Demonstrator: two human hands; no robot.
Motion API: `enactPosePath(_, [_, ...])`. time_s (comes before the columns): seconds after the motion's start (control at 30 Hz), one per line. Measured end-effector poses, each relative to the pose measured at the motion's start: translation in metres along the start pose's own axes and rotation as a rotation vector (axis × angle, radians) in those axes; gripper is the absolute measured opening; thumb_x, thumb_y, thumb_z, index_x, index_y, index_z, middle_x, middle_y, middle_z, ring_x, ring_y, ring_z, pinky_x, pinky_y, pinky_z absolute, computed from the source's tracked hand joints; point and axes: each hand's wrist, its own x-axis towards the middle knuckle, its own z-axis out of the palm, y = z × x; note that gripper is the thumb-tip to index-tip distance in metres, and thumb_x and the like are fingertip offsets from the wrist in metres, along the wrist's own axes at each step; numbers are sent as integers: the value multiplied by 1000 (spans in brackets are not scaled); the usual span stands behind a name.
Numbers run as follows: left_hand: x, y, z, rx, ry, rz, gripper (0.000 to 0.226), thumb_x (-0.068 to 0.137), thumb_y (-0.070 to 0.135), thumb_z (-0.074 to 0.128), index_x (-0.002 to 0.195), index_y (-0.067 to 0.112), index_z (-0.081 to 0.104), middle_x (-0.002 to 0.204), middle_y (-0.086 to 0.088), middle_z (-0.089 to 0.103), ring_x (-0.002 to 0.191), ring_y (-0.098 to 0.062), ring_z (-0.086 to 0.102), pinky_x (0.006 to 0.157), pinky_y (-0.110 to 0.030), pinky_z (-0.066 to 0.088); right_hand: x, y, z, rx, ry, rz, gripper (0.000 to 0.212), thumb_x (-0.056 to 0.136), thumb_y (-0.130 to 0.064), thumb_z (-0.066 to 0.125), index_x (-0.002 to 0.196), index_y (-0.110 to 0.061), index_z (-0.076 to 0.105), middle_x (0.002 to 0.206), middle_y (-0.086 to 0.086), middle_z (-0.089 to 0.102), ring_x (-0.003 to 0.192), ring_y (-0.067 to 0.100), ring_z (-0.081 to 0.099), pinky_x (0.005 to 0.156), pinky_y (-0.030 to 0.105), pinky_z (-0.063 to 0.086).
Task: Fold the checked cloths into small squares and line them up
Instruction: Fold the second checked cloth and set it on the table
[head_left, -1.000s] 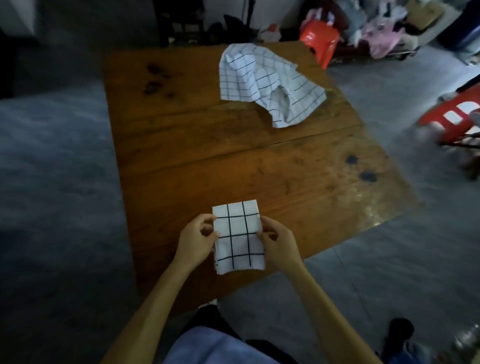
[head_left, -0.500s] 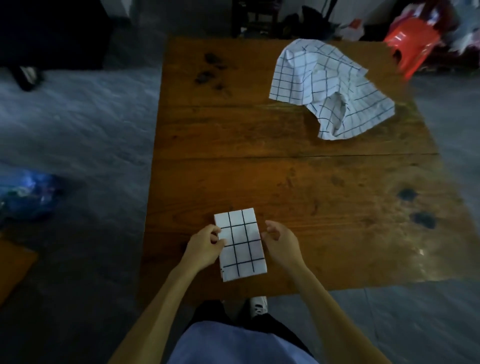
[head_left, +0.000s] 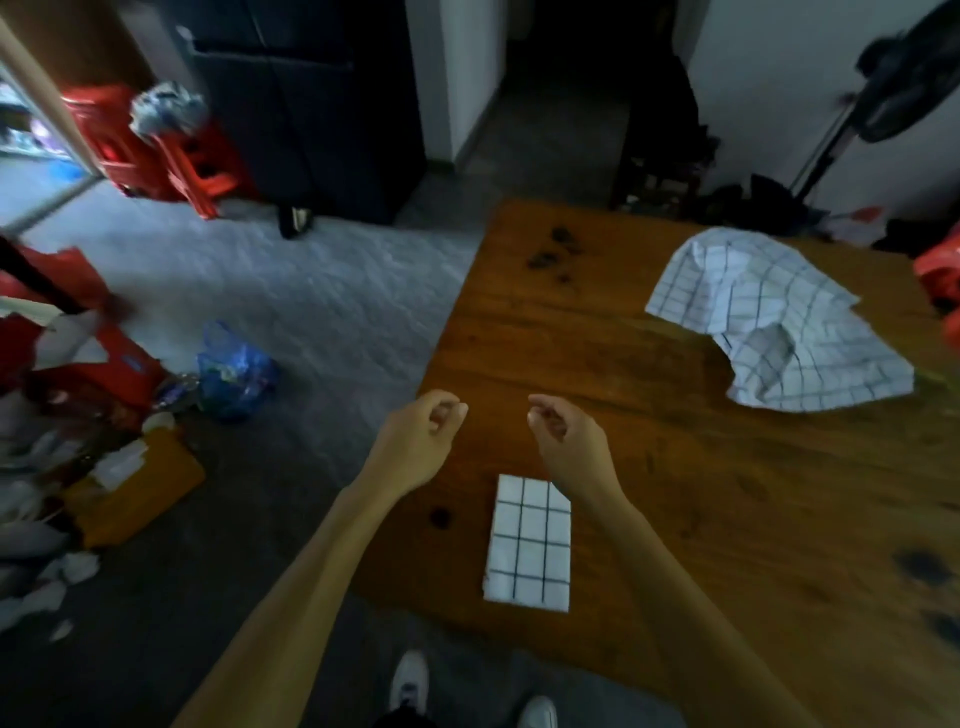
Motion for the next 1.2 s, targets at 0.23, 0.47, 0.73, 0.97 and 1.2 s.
enactPosePath(0.23, [7, -24, -124, 120, 176, 101, 54, 93, 56, 42, 134, 22, 49, 133, 2, 55, 118, -14, 53, 92, -27, 42, 42, -111, 39, -318, 5, -322, 36, 98, -41, 48, 130, -25, 55, 126, -6, 59, 104, 2, 53, 75, 8, 33])
enactPosePath(0.47, [9, -97, -278, 216, 259, 213, 78, 77, 75, 31, 135, 25, 47, 137, -1, 51, 122, -21, 50, 101, -37, 41, 73, -256, 137, -377, 32, -417, 43, 97, -48, 44, 135, -27, 49, 138, -5, 53, 123, 10, 50, 97, 26, 38])
enactPosePath(0.73, [28, -163, -430, 241, 400, 234, 47, 96, 52, 35, 132, 26, 52, 135, -2, 55, 122, -24, 51, 99, -34, 37, 101, -402, 212, -350, 3, -538, 47, 98, -43, 47, 140, -21, 47, 142, 0, 50, 128, 15, 47, 100, 24, 33])
enactPosePath(0.97, [80, -181, -481, 191, 416, 328, 42, 99, 45, 35, 132, 24, 51, 128, -4, 58, 113, -20, 55, 94, -33, 44, 156, -461, 249, -310, 36, -563, 46, 98, -39, 49, 141, -21, 46, 143, 1, 49, 131, 15, 45, 97, 20, 28])
enactPosePath(1.2, [178, -190, -518, 224, 402, 401, 46, 96, 50, 38, 133, 25, 50, 125, -1, 58, 110, -18, 56, 94, -37, 47, 259, -479, 264, -283, 68, -546, 57, 97, -41, 52, 148, -26, 33, 148, 2, 43, 134, 17, 41, 102, 26, 32])
